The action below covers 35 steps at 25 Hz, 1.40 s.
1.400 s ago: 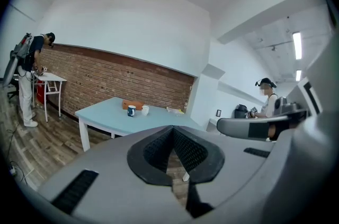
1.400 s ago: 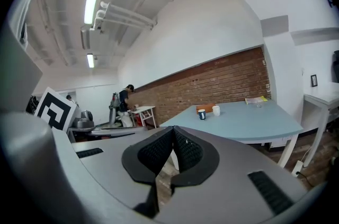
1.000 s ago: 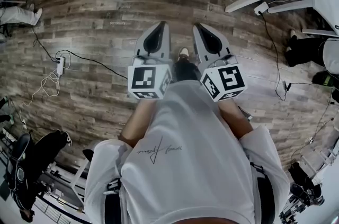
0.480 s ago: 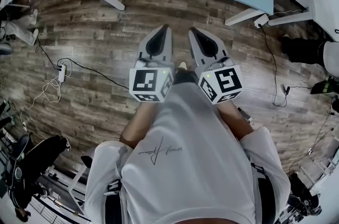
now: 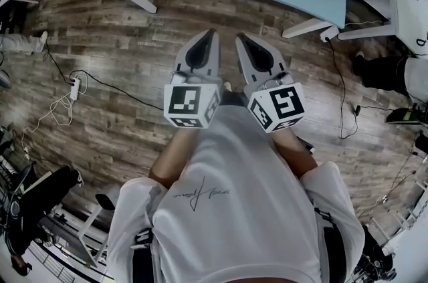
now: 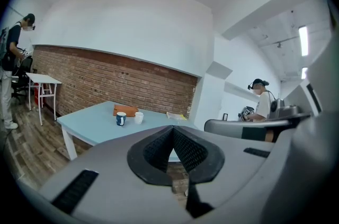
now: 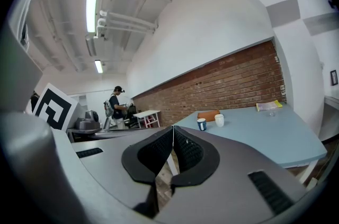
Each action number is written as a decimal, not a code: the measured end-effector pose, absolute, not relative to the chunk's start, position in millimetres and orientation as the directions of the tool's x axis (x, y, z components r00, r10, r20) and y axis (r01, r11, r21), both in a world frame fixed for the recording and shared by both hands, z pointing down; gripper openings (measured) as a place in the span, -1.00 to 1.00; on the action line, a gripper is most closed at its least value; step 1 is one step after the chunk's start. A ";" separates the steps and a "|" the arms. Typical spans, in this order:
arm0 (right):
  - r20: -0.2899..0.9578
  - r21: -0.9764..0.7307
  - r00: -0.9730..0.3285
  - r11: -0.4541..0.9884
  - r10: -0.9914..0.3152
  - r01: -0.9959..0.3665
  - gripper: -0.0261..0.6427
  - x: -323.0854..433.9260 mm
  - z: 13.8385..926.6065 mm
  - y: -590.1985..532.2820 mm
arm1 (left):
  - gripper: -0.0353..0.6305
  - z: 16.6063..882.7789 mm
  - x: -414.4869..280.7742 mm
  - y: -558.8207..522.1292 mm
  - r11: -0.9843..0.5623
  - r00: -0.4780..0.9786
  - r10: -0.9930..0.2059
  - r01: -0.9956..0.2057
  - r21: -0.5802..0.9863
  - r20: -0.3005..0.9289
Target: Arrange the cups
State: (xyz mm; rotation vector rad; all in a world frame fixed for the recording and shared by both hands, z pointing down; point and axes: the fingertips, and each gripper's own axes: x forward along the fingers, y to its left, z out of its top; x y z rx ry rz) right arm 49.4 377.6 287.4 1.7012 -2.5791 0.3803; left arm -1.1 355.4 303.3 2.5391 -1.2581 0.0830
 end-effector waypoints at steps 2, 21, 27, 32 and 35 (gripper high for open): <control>0.161 -0.193 -0.404 0.373 -0.900 -0.908 -0.86 49.0 288.5 374.2 | -0.87 305.6 -0.7 352.0 -0.564 0.611 -0.767 -0.788 0.248 0.196; 0.239 -0.201 -0.431 0.389 -0.870 -0.899 -0.86 31.5 308.3 302.3 | -0.87 323.2 -10.4 280.1 -0.548 0.613 -0.751 -0.786 0.287 0.245; 0.250 -0.184 -0.434 0.398 -0.866 -0.899 -0.86 22.4 309.7 274.6 | -0.87 320.6 -18.3 246.6 -0.547 0.615 -0.755 -0.782 0.299 0.228; 0.264 -0.174 -0.414 0.379 -0.871 -0.909 -0.86 22.0 311.1 248.4 | -0.87 318.4 -21.4 217.1 -0.554 0.625 -0.750 -0.772 0.311 0.216; 0.266 -0.164 -0.403 0.371 -0.876 -0.914 -0.86 21.0 308.3 232.1 | -0.87 313.7 -22.9 202.2 -0.565 0.635 -0.744 -0.763 0.313 0.205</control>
